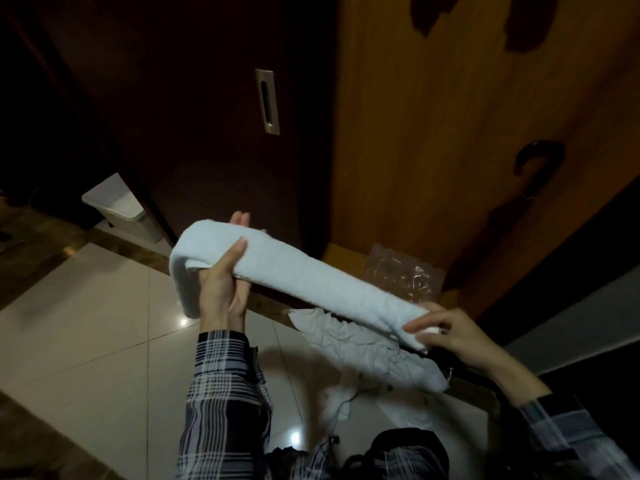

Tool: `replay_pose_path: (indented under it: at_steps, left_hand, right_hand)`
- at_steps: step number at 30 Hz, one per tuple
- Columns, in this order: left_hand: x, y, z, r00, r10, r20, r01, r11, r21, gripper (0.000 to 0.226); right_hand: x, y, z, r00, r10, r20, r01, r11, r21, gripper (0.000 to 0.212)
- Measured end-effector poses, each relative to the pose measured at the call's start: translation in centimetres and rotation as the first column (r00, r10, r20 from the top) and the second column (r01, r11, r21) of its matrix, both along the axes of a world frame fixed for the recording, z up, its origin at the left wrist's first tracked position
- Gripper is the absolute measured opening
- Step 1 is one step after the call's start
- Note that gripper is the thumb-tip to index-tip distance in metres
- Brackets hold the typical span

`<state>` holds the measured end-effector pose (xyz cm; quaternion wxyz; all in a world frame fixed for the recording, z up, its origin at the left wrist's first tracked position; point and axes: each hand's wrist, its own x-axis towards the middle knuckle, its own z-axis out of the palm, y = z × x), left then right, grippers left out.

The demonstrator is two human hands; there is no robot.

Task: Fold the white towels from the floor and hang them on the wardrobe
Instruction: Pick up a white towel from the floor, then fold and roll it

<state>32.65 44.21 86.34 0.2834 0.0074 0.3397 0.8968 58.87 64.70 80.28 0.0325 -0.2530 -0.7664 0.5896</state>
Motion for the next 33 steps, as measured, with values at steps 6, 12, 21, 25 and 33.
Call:
replay_pose_path:
  at_steps: [6, 12, 21, 25, 33]
  left_hand:
    - [2.5, 2.8, 0.7, 0.962, -0.207, -0.176, 0.200, 0.978, -0.057, 0.055]
    - [4.3, 4.0, 1.7, 0.875, -0.369, -0.314, 0.334, 0.929, -0.161, 0.060]
    - [6.5, 5.3, 2.8, 0.778, -0.469, -0.418, 0.441, 0.881, -0.168, 0.060]
    - [6.7, 5.4, 2.1, 0.799, -0.460, -0.388, 0.456, 0.883, -0.109, 0.059]
    - [5.6, 5.4, -0.7, 0.643, -0.714, -0.278, 0.454, 0.647, -0.613, 0.059]
  right_hand:
    - [-1.6, -2.2, -5.5, 0.968, -0.119, 0.222, 0.128, 0.991, -0.028, 0.032]
    - [-5.7, -1.7, -1.7, 0.944, 0.044, 0.326, -0.131, 0.959, 0.250, 0.017]
    - [-10.8, -3.7, 6.7, 0.981, 0.133, -0.138, -0.159, 0.967, -0.199, 0.059]
    - [-10.4, -2.9, 8.1, 0.967, 0.253, 0.043, -0.248, 0.965, -0.089, 0.041]
    - [-9.7, 1.0, 14.0, 0.939, 0.174, 0.297, -0.323, 0.746, 0.582, 0.016]
